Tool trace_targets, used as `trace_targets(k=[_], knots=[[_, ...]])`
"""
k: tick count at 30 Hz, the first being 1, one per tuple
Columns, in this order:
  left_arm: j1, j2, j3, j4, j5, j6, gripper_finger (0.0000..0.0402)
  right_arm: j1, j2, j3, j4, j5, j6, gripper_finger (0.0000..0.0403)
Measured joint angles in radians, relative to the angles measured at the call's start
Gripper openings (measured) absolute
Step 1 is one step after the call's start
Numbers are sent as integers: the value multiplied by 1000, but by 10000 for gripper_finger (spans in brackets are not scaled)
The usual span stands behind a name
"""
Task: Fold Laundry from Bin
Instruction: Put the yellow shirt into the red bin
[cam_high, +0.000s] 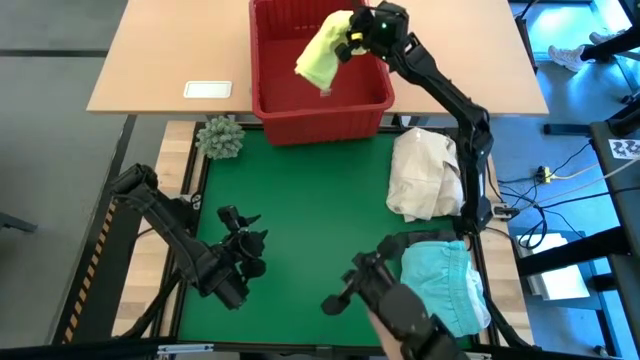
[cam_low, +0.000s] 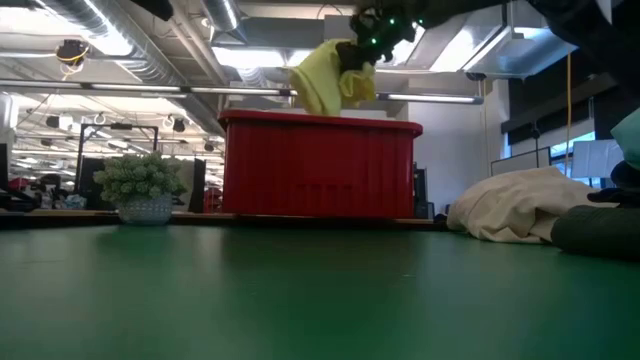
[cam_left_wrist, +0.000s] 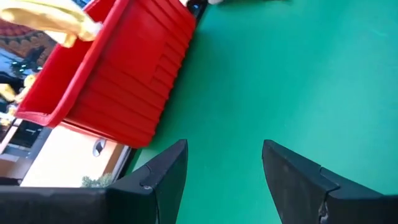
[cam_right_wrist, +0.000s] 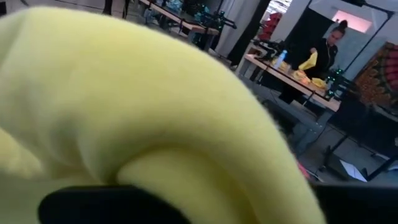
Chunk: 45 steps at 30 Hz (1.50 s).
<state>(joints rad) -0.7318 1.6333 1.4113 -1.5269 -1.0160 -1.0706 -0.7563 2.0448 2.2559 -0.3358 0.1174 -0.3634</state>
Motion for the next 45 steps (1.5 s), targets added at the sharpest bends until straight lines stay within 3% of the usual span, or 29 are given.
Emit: trace_targets(k=[7, 21, 26, 30, 33, 38, 42, 45], knots=[[77, 0, -32, 2, -15, 18, 193, -51, 63, 0, 25, -93, 3, 41], [234, 0, -126, 46, -41, 31, 109, -98, 228, 0, 3, -178, -11, 41], [332, -76, -127, 46, -112, 178, 87, -84, 228, -1, -106, -220, -39, 41], [459, -215, -127, 122, -146, 397, 63, -61, 228, 0, -174, -244, -69, 41], [595, -330, -126, 300, -69, 676, 42, -42, 228, 0, -236, -251, -105, 41], [835, -427, -126, 670, 215, 1138, 19, -7, 227, 0, -339, -255, -155, 41], [985, -427, -126, 838, 355, 1331, 14, 20, 224, 1, -426, -281, -170, 41], [1069, -405, -126, 901, 432, 1392, 15, 56, 223, 0, -503, -321, -178, 41]])
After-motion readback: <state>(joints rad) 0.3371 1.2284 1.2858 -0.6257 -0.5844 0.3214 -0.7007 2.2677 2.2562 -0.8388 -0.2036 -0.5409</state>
